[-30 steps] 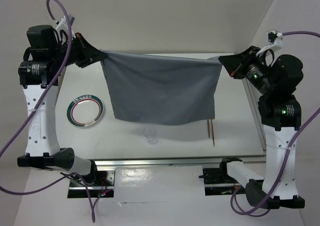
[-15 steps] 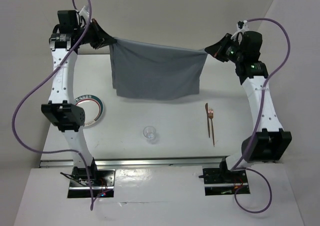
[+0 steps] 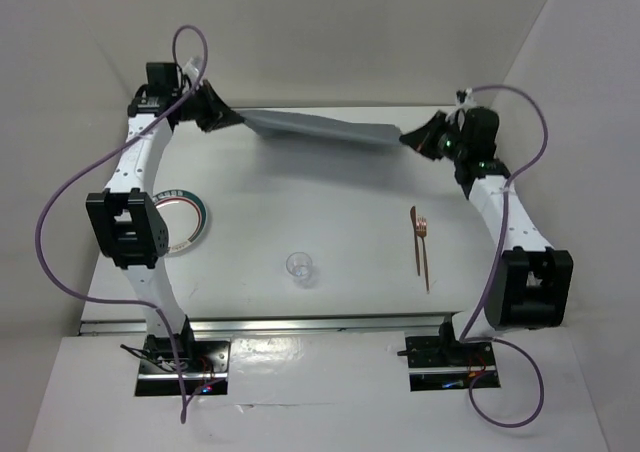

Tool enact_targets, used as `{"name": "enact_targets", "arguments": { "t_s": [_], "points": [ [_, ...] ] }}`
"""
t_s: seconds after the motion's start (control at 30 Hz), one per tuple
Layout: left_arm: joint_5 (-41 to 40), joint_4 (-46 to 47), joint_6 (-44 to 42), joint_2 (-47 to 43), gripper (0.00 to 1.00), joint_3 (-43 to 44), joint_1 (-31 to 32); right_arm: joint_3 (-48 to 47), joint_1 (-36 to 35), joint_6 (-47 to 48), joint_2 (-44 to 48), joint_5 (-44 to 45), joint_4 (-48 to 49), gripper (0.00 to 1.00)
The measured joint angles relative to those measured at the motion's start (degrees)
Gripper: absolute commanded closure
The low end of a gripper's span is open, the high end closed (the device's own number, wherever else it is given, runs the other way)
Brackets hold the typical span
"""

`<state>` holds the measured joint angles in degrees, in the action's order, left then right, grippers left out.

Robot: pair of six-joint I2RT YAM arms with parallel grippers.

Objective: Set the dinner table for one person

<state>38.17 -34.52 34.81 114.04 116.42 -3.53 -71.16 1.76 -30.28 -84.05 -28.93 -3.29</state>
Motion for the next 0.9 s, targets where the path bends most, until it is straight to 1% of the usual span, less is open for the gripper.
{"name": "enact_targets", "arguments": {
  "t_s": [0.03,0.07,0.1,0.13,0.17,0.2,0.23,0.27,0.33,0.37,0.4,0.43,0.5,0.53,0.57,0.6,0.63,0.67,0.7,0.73,0.8,0.83,0.9],
  "points": [
    [-0.55,1.29,-1.14,-1.84,0.94,-5.62,0.22,6.03,0.0,-0.11,1.46,-0.31,1.33,0.77],
    [-0.94,1.01,-1.95,-3.37,0.81,-10.21,0.46,9.97,0.0,-0.52,2.36,-0.48,1.22,0.59],
    [-1.55,1.44,-3.43,-5.07,0.65,-15.37,0.85,14.84,-0.02,-0.83,3.39,-0.72,1.22,0.5],
    [-2.21,1.95,-4.35,-6.73,0.44,-20.39,1.33,19.3,-0.02,-0.83,4.15,-0.92,1.01,0.43],
    [-3.13,1.97,-5.49,-8.83,0.15,-25.94,1.92,22.95,-0.02,-0.83,4.9,-1.01,0.26,0.36],
    [-3.93,1.07,-6.36,-10.32,0.07,-29.9,2.43,26.45,-0.07,-0.94,5.97,-0.98,-1.14,0.29],
    [-5.44,-0.61,-6.56,-11.82,0.0,-33.55,3.08,29.27,-0.07,-1.05,7.39,-0.85,-2.91,0.18],
    [-6.82,-2.47,-6.95,-12.92,0.0,-35.63,3.72,31.21,-0.07,-1.22,9.27,-0.52,-4.66,0.15],
    [-9.73,-5.16,-7.91,-14.84,0.0,-37.13,4.68,32.46,-0.13,-1.05,14.14,0.55,-8.46,0.15],
    [-11.19,-5.99,-8.13,-15.78,0.02,-36.92,4.83,32.11,-0.13,-0.72,16.28,1.07,-9.22,0.15],
    [-12.72,-6.62,-8.55,-16.9,0.07,-36.2,4.83,30.86,-0.13,-0.59,18.51,1.55,-10.21,0.15],
    [-14.21,-6.93,-8.94,-18.01,0.12,-35.32,4.7,29.62,-0.13,-0.46,19.8,2.05,-10.78,0.24],
    [-17.0,-6.88,-9.14,-20.26,0.24,-33.88,4.55,26.14,-0.13,0.17,21.24,3.52,-11.89,0.47],
    [-18.27,-6.58,-8.87,-21.2,0.4,-33.68,4.52,24.87,-0.13,0.07,21.51,4.35,-11.87,0.59],
    [-19.98,-6.32,-8.35,-22.18,0.42,-33.73,4.46,23.8,-0.13,-0.22,21.68,5.29,-11.82,0.78],
    [-21.38,-5.88,-8.0,-22.91,0.42,-34.14,4.44,23.37,-0.13,-0.61,21.75,6.21,-11.8,0.84],
    [-22.38,-5.22,-7.37,-23.23,0.37,-34.97,4.44,23.26,-0.13,-1.36,21.62,6.73,-11.89,0.84],
    [-22.99,-4.0,-6.51,-23.56,0.23,-36.65,4.42,23.26,-0.13,-2.25,21.11,7.3,-12.09,0.84],
    [-23.21,-3.19,-5.9,-23.58,0.18,-38.47,4.42,23.26,-0.13,-3.06,20.06,7.48,-12.22,0.7],
    [-23.23,-2.45,-4.57,-23.21,0.15,-40.87,4.44,23.28,-0.13,-4.0,18.67,7.61,-12.22,0.62],
    [-22.8,-1.33,-2.56,-21.14,0.12,-44.72,4.59,23.8,-0.13,-5.22,15.65,7.54,-11.8,0.55],
    [-22.73,-0.92,-1.6,-19.69,0.12,-45.9,4.79,24.39,-0.13,-6.08,14.29,7.5,-11.72,0.47],
    [-22.75,-0.59,-0.24,-15.96,0.13,-47.17,5.38,26.23,-0.13,-7.5,12.09,7.32,-11.67,0.47]
  ]
}}
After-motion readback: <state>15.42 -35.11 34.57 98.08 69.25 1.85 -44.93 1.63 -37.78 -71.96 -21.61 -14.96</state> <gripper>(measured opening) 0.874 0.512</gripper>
